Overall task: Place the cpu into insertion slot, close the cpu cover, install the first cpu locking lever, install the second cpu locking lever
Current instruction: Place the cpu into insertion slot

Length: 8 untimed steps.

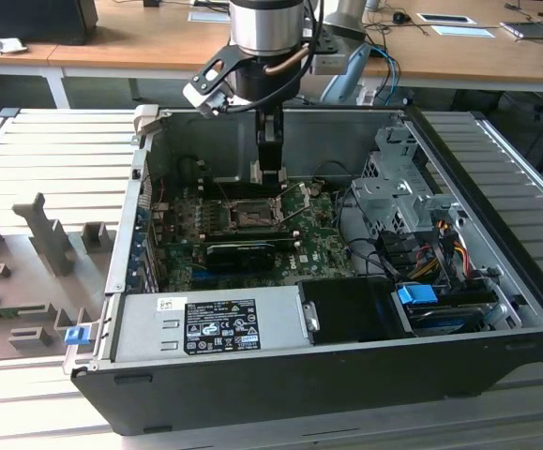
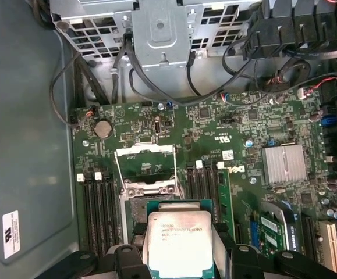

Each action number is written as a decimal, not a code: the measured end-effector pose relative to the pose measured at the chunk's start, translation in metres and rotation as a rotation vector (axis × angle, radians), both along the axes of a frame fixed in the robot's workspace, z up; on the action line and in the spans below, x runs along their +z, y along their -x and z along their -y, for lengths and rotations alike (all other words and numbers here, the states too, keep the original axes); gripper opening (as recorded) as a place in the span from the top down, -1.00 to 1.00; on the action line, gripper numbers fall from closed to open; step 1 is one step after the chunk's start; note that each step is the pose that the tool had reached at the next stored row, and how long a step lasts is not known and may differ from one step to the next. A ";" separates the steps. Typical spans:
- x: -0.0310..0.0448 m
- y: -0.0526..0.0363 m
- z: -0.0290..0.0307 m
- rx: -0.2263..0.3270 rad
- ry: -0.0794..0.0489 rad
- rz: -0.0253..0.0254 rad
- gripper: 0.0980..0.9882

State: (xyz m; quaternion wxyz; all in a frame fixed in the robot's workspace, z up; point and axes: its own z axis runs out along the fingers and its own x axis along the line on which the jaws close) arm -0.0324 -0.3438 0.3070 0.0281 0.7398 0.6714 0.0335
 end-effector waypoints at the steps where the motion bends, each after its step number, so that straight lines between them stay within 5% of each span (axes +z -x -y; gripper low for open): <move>1: -0.0017 0.0000 -0.0003 0.007 0.000 0.0001 0.03; 8: -0.0202 0.0006 -0.0005 0.066 0.000 0.0000 0.03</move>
